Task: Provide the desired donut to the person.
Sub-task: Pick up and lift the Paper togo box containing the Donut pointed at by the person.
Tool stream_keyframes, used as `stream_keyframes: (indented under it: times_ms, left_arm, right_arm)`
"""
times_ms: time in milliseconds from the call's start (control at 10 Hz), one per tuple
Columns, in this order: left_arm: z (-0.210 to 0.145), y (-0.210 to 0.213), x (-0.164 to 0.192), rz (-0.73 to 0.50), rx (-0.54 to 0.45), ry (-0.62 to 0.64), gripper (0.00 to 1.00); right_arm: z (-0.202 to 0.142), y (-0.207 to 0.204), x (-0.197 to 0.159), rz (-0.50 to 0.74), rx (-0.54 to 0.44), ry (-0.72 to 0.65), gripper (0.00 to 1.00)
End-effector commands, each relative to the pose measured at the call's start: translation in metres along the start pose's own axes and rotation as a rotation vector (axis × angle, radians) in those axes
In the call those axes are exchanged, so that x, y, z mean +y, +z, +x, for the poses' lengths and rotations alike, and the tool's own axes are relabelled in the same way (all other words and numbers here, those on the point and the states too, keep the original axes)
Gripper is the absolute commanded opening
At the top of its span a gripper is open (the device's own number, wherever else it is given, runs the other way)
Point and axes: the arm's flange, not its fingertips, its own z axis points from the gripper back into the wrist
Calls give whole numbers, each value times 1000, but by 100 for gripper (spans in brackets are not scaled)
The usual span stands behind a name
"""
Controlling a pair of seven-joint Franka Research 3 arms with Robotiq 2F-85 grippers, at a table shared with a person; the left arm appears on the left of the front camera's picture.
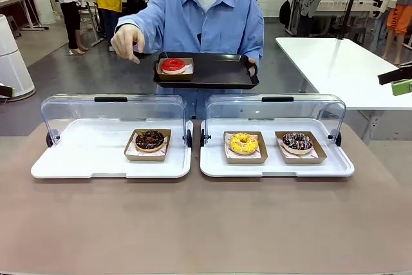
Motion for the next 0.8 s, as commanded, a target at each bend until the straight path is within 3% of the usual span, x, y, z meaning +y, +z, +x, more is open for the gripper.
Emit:
stream_keyframes:
  times_ms: [0, 700]
  left_arm:
    - [-1, -1, 0, 20, -1, 6, 100]
    - [-1, -1, 0, 20, -1, 6, 100]
  right_arm:
    - [1, 0, 0, 6, -17, 12, 100]
    - [1, 0, 0, 6, -17, 12, 100]
